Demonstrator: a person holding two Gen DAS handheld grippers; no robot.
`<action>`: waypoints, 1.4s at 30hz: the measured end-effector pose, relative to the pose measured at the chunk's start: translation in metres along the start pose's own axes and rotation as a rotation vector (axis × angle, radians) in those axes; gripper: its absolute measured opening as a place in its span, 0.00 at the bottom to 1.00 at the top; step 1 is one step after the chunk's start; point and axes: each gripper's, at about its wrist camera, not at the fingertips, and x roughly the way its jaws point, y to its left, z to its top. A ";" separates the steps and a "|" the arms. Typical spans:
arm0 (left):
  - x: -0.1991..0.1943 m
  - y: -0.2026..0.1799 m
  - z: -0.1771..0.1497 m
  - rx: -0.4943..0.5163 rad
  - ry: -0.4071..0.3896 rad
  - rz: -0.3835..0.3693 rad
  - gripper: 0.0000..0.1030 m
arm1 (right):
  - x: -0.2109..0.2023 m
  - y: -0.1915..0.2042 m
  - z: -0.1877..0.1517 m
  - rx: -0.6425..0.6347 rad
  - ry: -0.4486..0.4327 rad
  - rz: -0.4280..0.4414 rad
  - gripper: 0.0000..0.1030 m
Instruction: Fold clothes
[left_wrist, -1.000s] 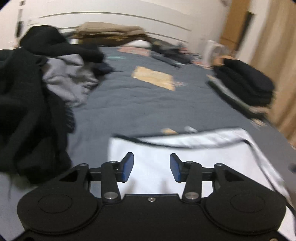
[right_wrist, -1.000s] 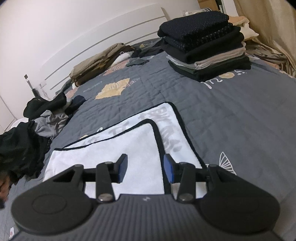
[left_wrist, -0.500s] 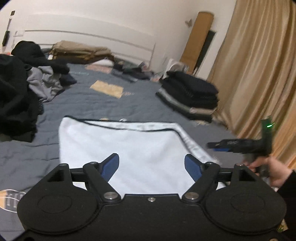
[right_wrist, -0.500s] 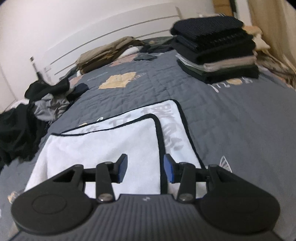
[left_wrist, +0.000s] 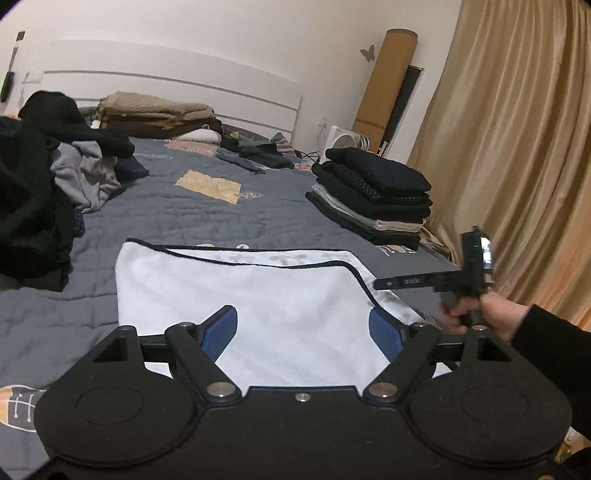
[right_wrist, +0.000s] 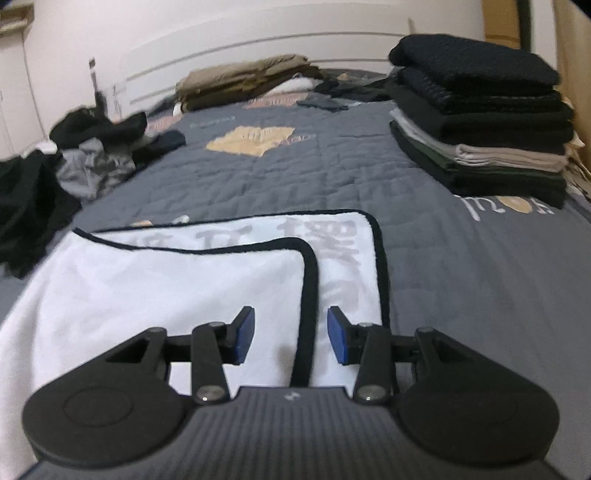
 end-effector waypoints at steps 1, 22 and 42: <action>0.001 0.002 -0.001 -0.002 0.003 0.001 0.75 | 0.009 -0.001 0.002 -0.010 0.005 -0.006 0.41; 0.000 0.017 -0.006 -0.021 0.012 0.062 0.75 | 0.057 -0.003 0.038 -0.066 -0.025 0.047 0.02; 0.005 0.028 -0.008 -0.028 0.033 0.081 0.75 | 0.089 -0.044 0.085 -0.075 -0.002 -0.252 0.06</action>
